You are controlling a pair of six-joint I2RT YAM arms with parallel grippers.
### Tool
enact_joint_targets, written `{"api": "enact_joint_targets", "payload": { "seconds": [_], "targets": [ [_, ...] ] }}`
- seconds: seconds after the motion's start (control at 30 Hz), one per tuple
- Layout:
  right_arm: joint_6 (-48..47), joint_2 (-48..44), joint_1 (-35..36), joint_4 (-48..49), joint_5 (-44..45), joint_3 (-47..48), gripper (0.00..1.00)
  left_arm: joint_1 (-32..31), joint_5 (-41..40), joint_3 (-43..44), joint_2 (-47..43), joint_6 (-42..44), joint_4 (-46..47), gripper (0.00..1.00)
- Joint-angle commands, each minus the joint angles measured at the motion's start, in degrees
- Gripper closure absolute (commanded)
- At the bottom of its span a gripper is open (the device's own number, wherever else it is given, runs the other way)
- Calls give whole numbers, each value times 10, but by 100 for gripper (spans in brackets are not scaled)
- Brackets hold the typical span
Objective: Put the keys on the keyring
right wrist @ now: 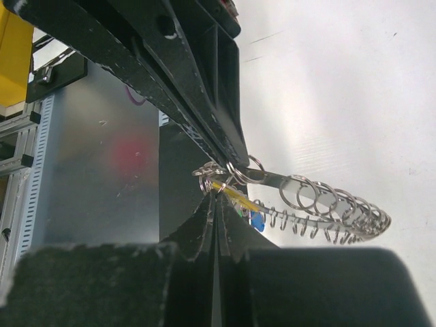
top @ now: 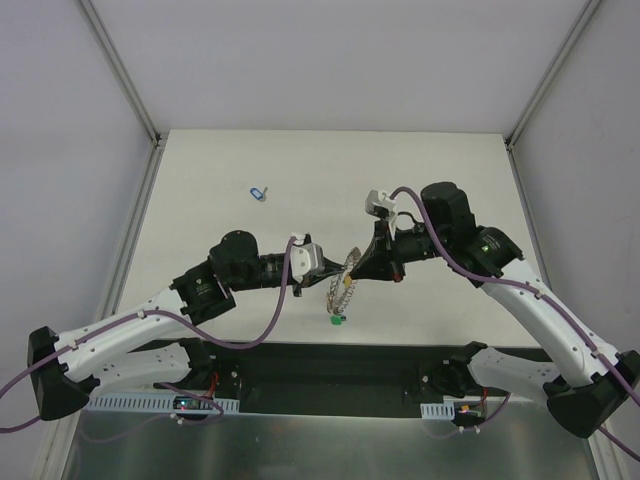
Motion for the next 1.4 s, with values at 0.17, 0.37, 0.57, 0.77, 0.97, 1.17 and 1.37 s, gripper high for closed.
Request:
{"api": "enact_joint_targets", "payload": {
  "seconds": [0.17, 0.37, 0.57, 0.77, 0.97, 1.17, 1.37],
  "targets": [
    [3, 5, 15, 10, 30, 32, 91, -6, 16, 19, -1, 8, 20, 100],
    [19, 11, 15, 12, 40, 28, 78, -7, 10, 19, -10, 6, 21, 100],
    [29, 10, 15, 12, 53, 24, 62, -7, 7, 14, -17, 4, 23, 100],
    [42, 9, 16, 18, 56, 24, 60, -8, 6, 14, -18, 4, 24, 100],
    [52, 0, 15, 24, 66, 23, 57, -8, -1, 14, -15, 4, 24, 100],
    [57, -2, 16, 25, 68, 23, 58, -9, -2, 16, -7, 4, 24, 100],
    [59, 0, 16, 25, 73, 24, 62, -8, -5, 19, -3, 7, 20, 100]
  ]
}}
